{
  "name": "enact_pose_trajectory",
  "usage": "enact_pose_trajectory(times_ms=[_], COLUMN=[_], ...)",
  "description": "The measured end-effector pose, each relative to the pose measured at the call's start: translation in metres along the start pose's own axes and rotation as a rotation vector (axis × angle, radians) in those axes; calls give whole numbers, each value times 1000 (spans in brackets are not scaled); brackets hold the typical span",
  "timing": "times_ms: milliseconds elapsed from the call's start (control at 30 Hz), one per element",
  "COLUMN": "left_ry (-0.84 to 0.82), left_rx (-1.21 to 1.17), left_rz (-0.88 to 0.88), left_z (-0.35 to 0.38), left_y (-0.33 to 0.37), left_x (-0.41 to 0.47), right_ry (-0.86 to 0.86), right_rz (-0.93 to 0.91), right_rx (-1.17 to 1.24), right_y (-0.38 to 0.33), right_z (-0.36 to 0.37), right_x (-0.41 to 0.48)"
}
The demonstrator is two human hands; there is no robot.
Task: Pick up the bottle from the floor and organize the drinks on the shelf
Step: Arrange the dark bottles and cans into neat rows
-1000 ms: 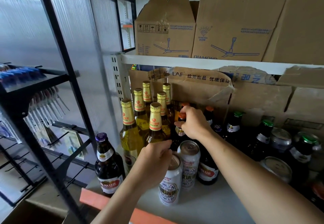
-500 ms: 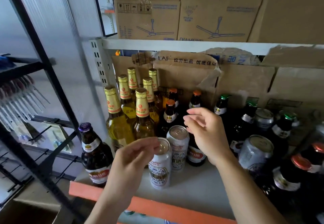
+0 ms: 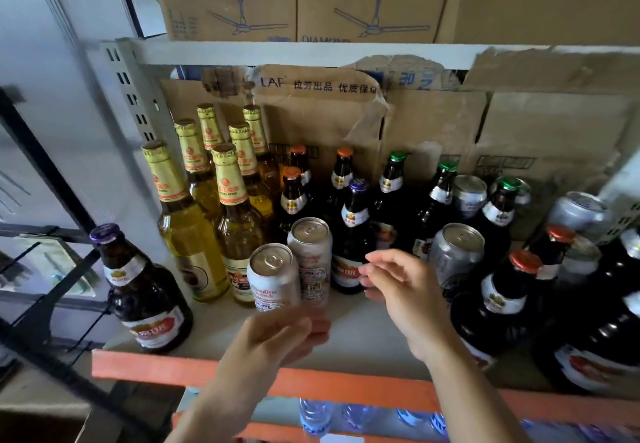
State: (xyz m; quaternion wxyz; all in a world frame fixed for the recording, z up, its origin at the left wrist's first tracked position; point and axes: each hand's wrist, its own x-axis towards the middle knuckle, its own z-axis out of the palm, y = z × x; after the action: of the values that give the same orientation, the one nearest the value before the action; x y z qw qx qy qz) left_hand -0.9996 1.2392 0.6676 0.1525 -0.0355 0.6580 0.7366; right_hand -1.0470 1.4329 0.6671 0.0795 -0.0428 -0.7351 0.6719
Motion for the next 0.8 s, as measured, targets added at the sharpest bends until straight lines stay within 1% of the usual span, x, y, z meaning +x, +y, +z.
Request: enact_pose_trajectory(times_ms=[67,133,233,300,367,467,533,600,633,733,800], left_ry=[34,106,223,281,320,350,371,389,396,411,414], left_rx=[-78,-162,-192,-198,-211,-239,-261,-279,-281,-297,-300], left_rz=[-12,-21,-44,-87,-140,-195,-208,-217,-224,-242,-247], left_z=[-18,-38,-62,-71,-75,-77,-77,-77,-77,-74,-71], left_y=[-5,-10,-21,-29,-37,-49,-54,-57,-57,-57,-55], left_x=[-3,-4,-2,1,4,8,10,11,12,14,17], right_ry=[14,23,19,-13,-60,-109,-126,-151,-185,-253,-244], right_rz=[41,80,107,79,4,-200,-378,-555,-601,-635,-635], right_rx=[55,93,127,117,66,-110,-221,-398,-500,-777,-846], right_y=[6,10,14,14,12,2,-9,-21,-25,-28,-28], right_z=[0,1,7,14,24,44,62,78,85,98,101], right_x=[-2,-2,-2,-2,-2,-2,-4,-6,-6,-5,-4])
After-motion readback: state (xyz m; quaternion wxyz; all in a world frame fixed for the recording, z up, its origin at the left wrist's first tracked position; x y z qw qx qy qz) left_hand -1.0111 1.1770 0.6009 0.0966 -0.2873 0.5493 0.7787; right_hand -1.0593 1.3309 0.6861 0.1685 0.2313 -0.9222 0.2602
